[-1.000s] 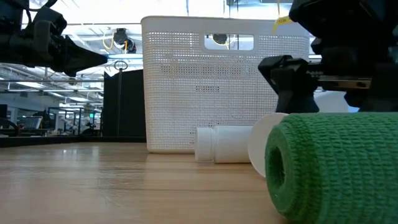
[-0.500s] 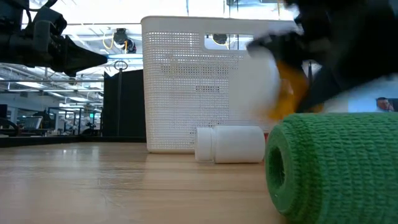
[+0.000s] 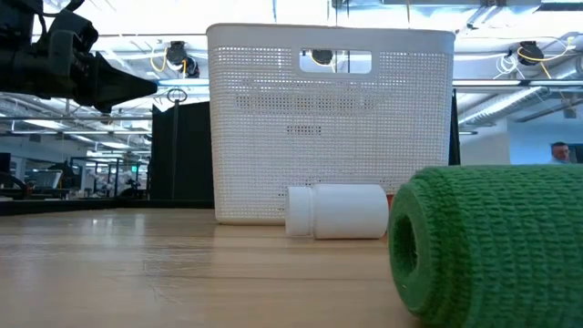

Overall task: Pick & place medical supplies in basket/bin
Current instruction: Put the orange pill bottle into the white bin

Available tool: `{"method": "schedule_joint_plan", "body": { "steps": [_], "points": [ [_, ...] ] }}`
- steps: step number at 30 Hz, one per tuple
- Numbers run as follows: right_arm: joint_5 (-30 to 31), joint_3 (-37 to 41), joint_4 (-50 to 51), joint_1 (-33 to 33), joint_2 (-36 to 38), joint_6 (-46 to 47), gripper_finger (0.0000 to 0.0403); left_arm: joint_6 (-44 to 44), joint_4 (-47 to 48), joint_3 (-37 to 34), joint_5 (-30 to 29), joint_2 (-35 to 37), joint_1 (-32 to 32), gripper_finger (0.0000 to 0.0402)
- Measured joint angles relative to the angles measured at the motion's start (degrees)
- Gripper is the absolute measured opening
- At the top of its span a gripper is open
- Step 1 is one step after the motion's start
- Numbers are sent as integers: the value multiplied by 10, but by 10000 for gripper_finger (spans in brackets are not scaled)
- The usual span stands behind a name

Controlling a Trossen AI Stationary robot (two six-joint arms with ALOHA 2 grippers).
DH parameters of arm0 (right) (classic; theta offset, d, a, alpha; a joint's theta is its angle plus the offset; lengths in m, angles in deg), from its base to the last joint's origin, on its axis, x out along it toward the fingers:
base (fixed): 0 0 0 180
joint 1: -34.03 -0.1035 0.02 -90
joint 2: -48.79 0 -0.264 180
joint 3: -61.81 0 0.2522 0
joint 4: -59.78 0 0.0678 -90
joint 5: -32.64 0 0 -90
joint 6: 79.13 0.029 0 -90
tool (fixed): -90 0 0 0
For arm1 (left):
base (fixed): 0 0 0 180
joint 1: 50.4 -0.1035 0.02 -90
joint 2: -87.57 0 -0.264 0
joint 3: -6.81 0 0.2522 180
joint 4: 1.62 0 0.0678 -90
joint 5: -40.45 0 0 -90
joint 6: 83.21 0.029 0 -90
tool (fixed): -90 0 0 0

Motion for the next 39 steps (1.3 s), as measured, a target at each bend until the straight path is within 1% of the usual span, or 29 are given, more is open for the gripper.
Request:
{"method": "schedule_joint_plan", "body": {
  "steps": [3,5,8,11,13,17,20,22,24,27,30,33,35,37,39],
  "points": [
    [69,76,-23,-6,95,2,158,0,4,0,0,0,0,37],
    [99,121,-35,-6,148,7,154,0,4,0,0,0,0,37],
    [99,177,-74,-3,205,8,154,-1,4,0,0,0,0,37],
    [106,219,-103,-3,245,9,157,-1,3,0,0,0,0,37],
    [122,236,-112,-2,263,15,158,-1,3,0,0,0,0,37],
    [129,231,-120,-2,270,13,154,-2,3,0,0,0,0,37],
    [129,182,-117,9,259,0,154,-2,-2,0,0,0,0,37],
    [129,125,-88,24,243,-9,154,-1,-6,0,0,0,0,37],
    [129,54,-21,45,220,-16,154,3,-11,0,-1,0,0,37],
    [131,-68,117,91,161,-13,154,3,-21,0,-7,0,0,37],
    [144,-184,216,154,83,-5,154,5,-23,0,-12,0,0,37],
    [141,-287,301,232,7,10,154,18,-23,0,-12,0,0,37],
    [112,-349,358,290,-39,17,154,24,-23,0,-12,0,0,37],
    [55,-399,409,346,-84,23,154,31,-23,0,-12,0,0,37],
    [-7,-433,440,393,-129,24,154,34,-22,0,-13,0,0,37]
  ]
}}
